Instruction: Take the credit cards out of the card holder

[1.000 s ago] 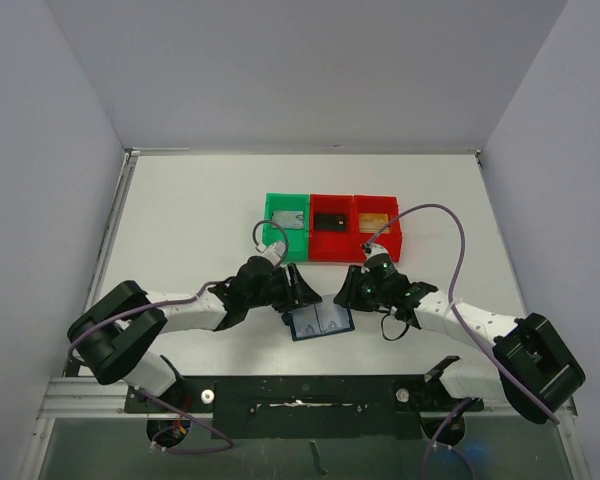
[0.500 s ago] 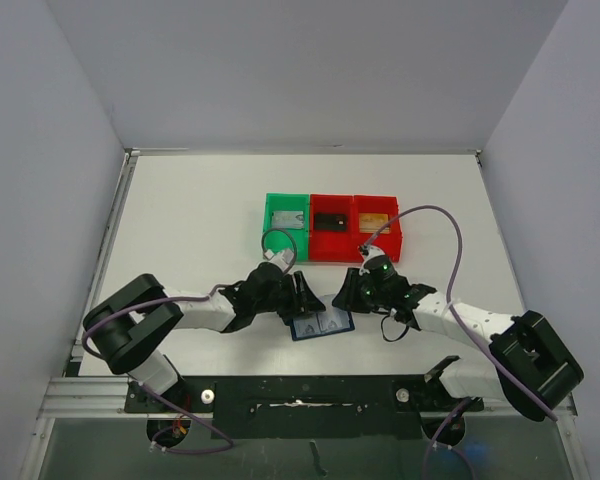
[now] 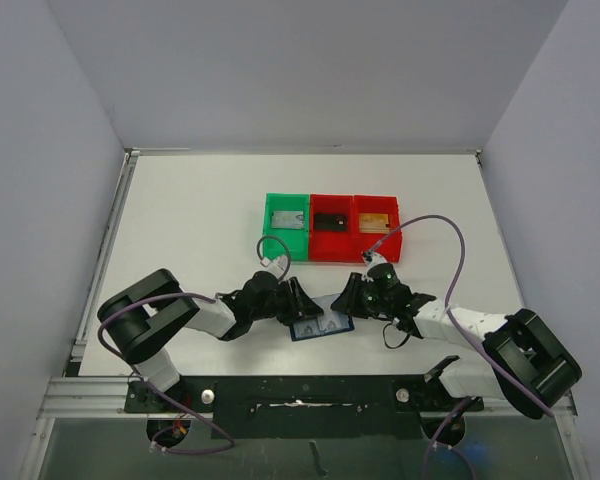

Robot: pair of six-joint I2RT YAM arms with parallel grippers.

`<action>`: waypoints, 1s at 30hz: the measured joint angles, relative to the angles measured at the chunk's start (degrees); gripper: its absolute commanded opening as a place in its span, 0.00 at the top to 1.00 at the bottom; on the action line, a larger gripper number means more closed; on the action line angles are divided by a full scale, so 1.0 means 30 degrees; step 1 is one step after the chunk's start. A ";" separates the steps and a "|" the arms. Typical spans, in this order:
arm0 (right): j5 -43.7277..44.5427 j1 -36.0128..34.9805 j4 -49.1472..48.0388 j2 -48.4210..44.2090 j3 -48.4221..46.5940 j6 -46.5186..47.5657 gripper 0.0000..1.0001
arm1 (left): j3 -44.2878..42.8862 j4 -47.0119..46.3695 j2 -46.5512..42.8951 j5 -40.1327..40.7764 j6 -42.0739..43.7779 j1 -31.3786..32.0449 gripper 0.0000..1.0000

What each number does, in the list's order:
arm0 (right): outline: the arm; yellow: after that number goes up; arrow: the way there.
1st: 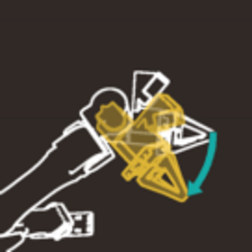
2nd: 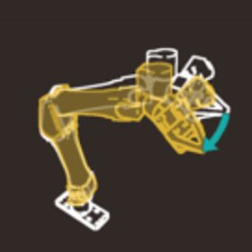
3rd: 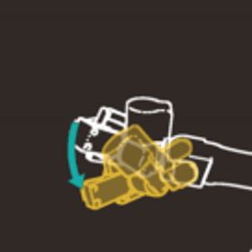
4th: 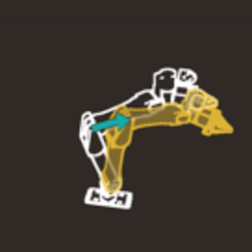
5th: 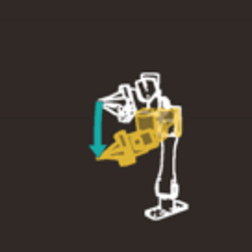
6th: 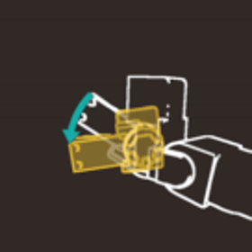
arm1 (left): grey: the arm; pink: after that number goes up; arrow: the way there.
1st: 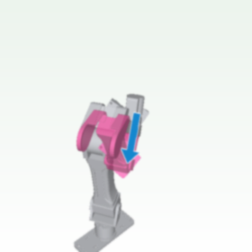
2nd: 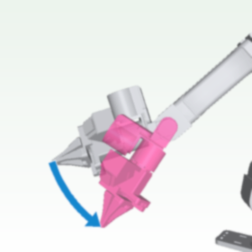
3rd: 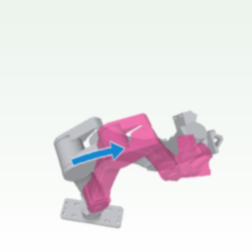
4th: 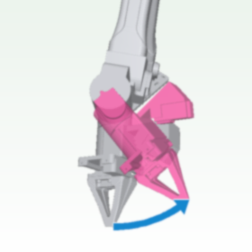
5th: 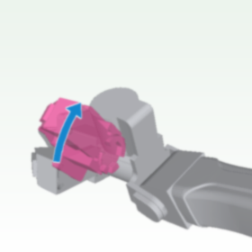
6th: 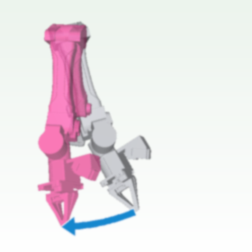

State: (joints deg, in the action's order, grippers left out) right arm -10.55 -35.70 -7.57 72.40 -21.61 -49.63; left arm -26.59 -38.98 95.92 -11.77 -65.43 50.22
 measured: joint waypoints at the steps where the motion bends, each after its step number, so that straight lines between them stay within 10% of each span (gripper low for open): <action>1: 0.0000 0.0000 -0.0080 -0.0029 0.0058 -0.0058 0.78 | 0.0117 -0.0357 0.0109 -0.0015 -0.0138 0.0000 0.68; 16: -0.0109 0.0000 -0.0262 -0.0219 0.0277 -0.0131 0.77 | 0.0415 -0.1945 0.1253 -0.0080 -0.1005 0.0036 1.00; 30: -0.0189 0.0000 -0.0022 -0.0532 0.0415 -0.0117 0.77 | 0.1027 -0.1923 0.0605 -0.0153 -0.0933 0.0029 1.00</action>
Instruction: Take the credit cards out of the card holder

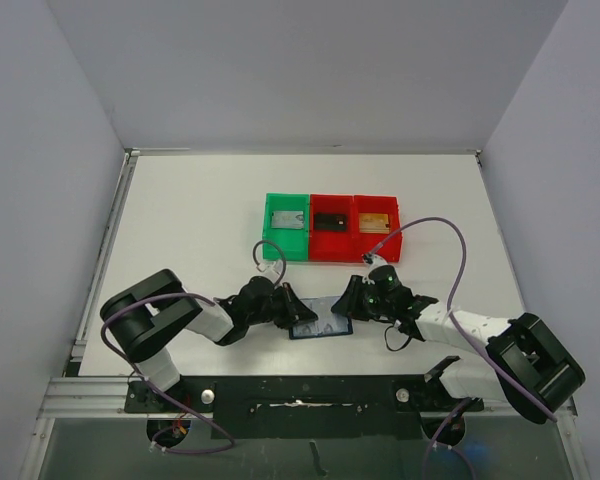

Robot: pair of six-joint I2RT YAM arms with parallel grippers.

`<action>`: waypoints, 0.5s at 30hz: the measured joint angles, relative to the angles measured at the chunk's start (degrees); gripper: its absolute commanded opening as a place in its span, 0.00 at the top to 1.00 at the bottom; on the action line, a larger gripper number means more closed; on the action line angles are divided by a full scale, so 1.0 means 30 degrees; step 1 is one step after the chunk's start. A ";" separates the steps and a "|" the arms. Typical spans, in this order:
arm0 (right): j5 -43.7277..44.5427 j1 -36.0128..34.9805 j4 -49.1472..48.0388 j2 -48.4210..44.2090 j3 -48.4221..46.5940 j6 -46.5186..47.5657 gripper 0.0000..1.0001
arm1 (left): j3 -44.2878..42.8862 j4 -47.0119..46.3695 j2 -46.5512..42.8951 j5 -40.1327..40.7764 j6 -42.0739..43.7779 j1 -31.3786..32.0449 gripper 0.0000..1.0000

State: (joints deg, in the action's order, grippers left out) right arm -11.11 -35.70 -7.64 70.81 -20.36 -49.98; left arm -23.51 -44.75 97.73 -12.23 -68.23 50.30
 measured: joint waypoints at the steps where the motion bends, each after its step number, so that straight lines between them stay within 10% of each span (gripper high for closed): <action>1: -0.0015 0.0000 0.0066 -0.0036 0.0000 0.0007 0.77 | 0.0131 0.0000 -0.0146 0.0000 0.0015 0.0000 1.00; 15: -0.1464 0.0051 0.1231 -0.0379 -0.0517 0.0503 0.75 | 0.0627 0.1566 -0.1523 0.0036 0.0525 0.0000 1.00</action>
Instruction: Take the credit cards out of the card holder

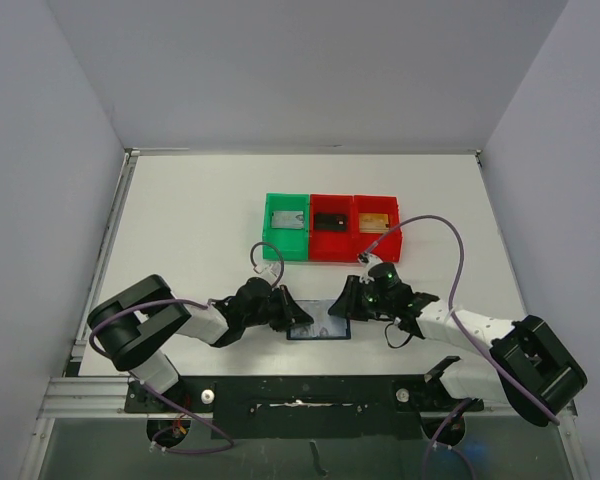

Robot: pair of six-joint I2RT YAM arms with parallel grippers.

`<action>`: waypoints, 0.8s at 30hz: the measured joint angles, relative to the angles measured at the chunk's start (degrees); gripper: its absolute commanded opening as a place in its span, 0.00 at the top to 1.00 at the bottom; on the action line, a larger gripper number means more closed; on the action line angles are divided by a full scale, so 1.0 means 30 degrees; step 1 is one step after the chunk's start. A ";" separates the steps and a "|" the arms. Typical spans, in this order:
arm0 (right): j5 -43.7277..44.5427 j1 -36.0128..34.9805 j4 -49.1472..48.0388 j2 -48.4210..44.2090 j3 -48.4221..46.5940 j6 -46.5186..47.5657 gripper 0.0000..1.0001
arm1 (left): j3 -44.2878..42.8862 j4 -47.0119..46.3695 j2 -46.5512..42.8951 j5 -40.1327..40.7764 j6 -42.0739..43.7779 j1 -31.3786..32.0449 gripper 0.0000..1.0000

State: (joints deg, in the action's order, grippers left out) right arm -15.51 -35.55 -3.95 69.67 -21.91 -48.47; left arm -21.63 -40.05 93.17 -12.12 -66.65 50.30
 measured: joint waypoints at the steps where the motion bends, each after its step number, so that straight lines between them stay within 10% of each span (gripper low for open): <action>1: -0.0131 0.0000 -0.0022 0.0000 -0.0095 0.0007 0.75 | -0.0007 0.0087 -0.0051 0.0000 0.0015 0.0000 1.00; 14: -0.1880 0.0058 -0.2506 0.2098 0.0255 -0.0729 0.76 | -0.0015 0.0087 -0.0146 -0.0109 -0.0066 -0.0066 0.78; 24: -0.2062 0.0109 -0.3672 0.2251 0.0729 -0.1158 0.76 | 0.1035 -0.2557 0.0466 -0.0182 -0.1180 0.0087 0.82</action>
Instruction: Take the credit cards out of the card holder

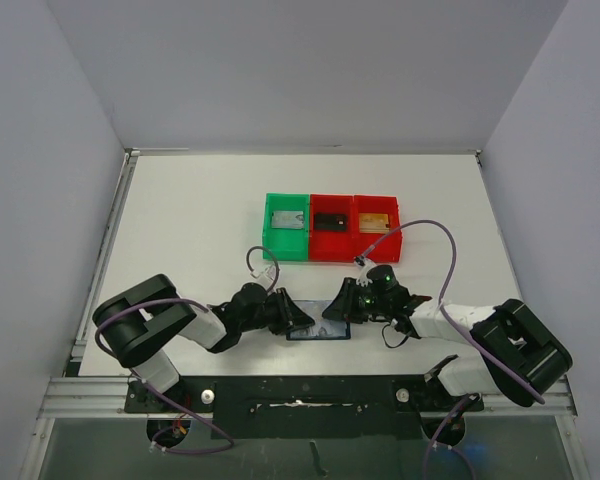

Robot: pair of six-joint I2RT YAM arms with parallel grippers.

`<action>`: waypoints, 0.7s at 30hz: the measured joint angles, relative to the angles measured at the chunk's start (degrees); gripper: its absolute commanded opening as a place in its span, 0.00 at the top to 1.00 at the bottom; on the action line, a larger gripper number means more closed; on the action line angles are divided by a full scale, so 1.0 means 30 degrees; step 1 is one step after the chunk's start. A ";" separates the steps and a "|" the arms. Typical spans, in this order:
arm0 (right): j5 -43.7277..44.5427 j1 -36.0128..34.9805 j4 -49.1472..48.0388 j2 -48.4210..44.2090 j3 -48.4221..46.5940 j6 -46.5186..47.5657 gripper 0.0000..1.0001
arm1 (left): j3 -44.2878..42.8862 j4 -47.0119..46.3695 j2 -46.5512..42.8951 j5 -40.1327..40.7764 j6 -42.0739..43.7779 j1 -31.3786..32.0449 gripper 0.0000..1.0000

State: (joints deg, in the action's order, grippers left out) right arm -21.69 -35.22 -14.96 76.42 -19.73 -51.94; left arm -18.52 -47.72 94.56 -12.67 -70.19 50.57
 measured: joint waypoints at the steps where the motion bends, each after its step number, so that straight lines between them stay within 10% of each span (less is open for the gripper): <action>1: -0.0007 0.0000 -0.0015 0.0000 0.0007 0.0000 0.76 | 0.0087 -0.0146 0.0022 0.0000 -0.0066 0.0000 0.82; 11: -0.0015 0.0000 -0.0044 0.0000 0.0015 0.0007 0.76 | 0.0029 -0.0350 0.0109 -0.0117 -0.0080 0.0007 0.79; 21: -0.0015 0.0000 -0.0117 -0.0007 0.0080 0.0182 0.74 | -0.0313 -0.0175 0.0372 -0.0102 0.0029 0.0007 1.00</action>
State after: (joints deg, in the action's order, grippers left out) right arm -21.74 -35.22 -15.31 76.40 -19.49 -51.40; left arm -19.46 -48.25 95.68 -12.97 -70.11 50.59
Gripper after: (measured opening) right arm 0.246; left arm 0.023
